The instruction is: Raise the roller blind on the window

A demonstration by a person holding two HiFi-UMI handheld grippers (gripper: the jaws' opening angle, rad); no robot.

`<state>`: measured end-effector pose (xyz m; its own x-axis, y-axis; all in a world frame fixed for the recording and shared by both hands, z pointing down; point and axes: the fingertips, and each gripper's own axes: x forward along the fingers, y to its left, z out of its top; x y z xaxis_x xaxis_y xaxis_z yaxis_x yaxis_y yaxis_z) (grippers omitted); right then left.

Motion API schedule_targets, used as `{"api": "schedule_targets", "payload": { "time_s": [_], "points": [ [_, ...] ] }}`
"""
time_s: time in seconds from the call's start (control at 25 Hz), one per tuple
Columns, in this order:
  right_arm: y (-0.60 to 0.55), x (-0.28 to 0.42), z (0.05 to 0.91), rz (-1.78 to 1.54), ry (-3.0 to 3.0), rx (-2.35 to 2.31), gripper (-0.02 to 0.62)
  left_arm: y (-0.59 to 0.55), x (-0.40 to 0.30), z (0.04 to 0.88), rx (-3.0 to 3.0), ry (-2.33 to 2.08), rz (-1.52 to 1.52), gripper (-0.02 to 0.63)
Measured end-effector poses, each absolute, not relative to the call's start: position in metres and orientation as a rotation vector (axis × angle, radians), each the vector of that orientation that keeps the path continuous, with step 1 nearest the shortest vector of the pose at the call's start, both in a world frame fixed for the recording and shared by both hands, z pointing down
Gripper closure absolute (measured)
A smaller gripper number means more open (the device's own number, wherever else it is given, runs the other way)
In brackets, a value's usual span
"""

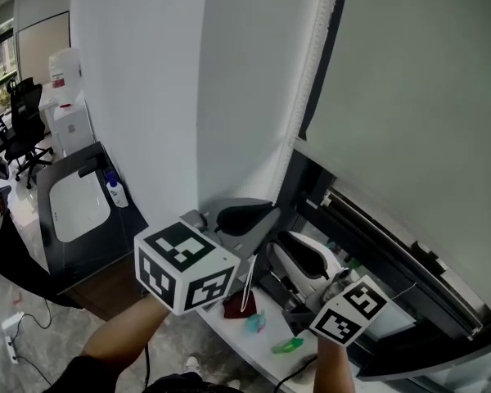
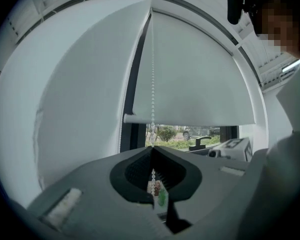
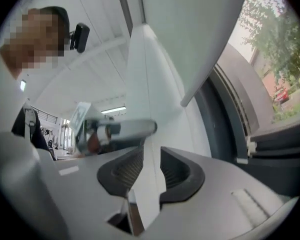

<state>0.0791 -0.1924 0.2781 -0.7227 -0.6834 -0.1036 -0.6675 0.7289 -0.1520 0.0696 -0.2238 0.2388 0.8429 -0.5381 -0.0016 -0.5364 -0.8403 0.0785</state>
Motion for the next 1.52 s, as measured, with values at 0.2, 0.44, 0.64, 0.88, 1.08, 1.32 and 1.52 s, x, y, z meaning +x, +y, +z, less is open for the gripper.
{"api": "schedule_targets", "payload": {
  "time_s": [0.2, 0.44, 0.64, 0.88, 1.08, 1.32, 1.52],
  "points": [
    [-0.201, 0.083, 0.219, -0.023, 2.734, -1.117, 0.499, -0.22, 0.075, 0.276, 2.894, -0.813, 0.033, 0.597],
    [-0.213, 0.065, 0.183, 0.08, 2.759, -1.12, 0.499, -0.218, 0.077, 0.286, 2.881, -0.788, 0.067, 0.595],
    [-0.223, 0.054, 0.173, 0.089, 2.764, -1.099, 0.5, -0.22, 0.074, 0.319, 2.83, -0.77, 0.145, 0.595],
    [-0.224, 0.054, 0.166, 0.131, 2.732, -1.13, 0.539, -0.219, 0.071, 0.325, 2.832, -0.778, 0.15, 0.595],
    [-0.226, 0.053, 0.165, 0.199, 2.726, -1.168, 0.584, -0.215, 0.073, 0.329, 2.842, -0.772, 0.168, 0.595],
    [-0.22, 0.065, 0.169, 0.268, 2.67, -1.22, 0.588, -0.2, 0.063, 0.306, 2.863, -0.718, 0.035, 0.506],
    [-0.217, 0.07, 0.188, 0.264, 2.703, -1.259, 0.589, -0.202, 0.045, 0.23, 2.869, -0.773, -0.262, 0.5]
  ]
}}
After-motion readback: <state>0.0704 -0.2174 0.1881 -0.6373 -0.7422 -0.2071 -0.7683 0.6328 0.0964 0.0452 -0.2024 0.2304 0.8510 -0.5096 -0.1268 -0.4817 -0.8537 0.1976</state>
